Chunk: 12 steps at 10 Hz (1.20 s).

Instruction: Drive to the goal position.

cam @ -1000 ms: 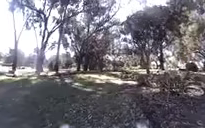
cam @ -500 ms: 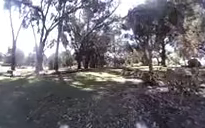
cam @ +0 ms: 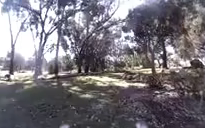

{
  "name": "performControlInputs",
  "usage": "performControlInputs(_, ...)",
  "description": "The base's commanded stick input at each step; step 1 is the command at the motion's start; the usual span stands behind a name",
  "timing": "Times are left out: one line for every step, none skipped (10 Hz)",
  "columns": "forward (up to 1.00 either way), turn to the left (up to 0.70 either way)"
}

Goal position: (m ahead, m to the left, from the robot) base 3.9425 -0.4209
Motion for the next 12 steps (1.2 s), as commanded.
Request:
performControlInputs(0.70, 0.00)
performControlInputs(0.70, 0.00)
performControlInputs(0.70, 0.00)
performControlInputs(0.70, 0.00)
performControlInputs(0.70, 0.00)
performControlInputs(0.70, 0.00)
performControlInputs(0.70, 0.00)
performControlInputs(0.70, 0.00)
performControlInputs(0.70, 0.00)
performControlInputs(0.70, 0.00)
performControlInputs(0.70, 0.00)
performControlInputs(0.70, 0.00)
